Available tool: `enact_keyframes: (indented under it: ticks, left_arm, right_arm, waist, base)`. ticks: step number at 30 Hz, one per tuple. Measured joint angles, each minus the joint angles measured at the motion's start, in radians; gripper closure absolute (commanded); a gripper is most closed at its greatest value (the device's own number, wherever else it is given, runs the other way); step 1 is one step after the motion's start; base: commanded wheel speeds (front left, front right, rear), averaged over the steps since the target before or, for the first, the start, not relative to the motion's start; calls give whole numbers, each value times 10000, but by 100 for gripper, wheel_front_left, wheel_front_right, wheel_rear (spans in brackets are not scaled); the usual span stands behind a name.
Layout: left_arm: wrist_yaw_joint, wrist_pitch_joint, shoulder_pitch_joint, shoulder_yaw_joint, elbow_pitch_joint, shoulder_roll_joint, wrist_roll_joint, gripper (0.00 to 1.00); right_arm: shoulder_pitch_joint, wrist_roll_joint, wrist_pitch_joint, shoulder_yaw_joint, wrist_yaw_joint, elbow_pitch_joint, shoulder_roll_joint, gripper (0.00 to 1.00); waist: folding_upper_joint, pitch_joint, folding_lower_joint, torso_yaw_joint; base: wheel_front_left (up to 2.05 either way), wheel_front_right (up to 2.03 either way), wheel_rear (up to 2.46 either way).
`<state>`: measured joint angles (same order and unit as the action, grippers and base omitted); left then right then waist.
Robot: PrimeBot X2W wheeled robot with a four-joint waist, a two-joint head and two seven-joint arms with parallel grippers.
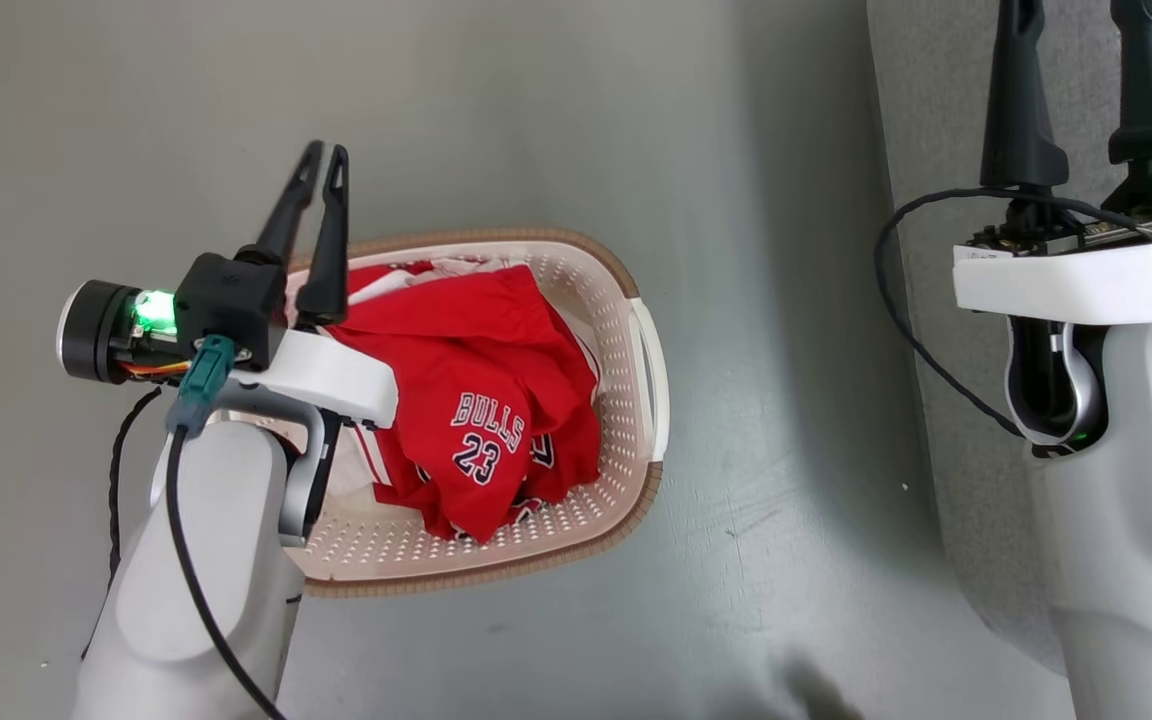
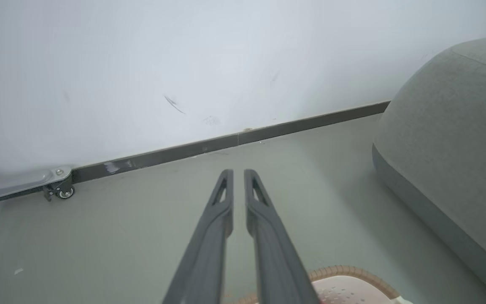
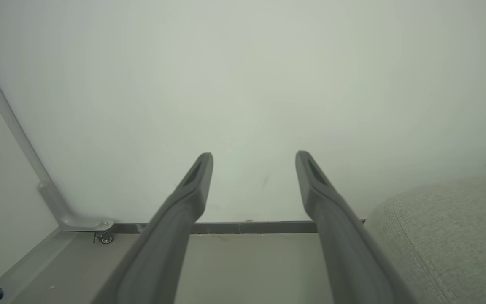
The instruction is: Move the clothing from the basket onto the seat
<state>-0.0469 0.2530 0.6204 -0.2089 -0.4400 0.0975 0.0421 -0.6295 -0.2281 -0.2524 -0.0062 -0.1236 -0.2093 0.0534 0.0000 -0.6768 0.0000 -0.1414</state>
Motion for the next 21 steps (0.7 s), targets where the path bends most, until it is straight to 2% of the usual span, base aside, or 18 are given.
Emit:
enact_keyframes:
  ticks: [3,6,9,21]
  left_arm:
    - [-71,23,-165,67,428,-38,59,53]
    - [-128,23,-337,148,819,-59,132,14]
    - [-150,25,-487,236,1154,-84,174,0]
    - [-320,25,-1269,838,2040,-81,454,0]
  right_arm:
    - [108,40,0,-105,0,-4,2,0]
    - [303,109,0,-180,0,-31,2,0]
    - [363,217,0,-226,0,-67,2,0]
    - [988,437,0,-255,0,-222,0,0]
  waist:
    - [0,178,0,61]
    - [0,369,0,117]
    - [0,573,0,171]
    - [0,1527,0,372]
  base:
    - [0,0,0]
    - [0,0,0]
    - [0,0,0]
    - [0,0,0]
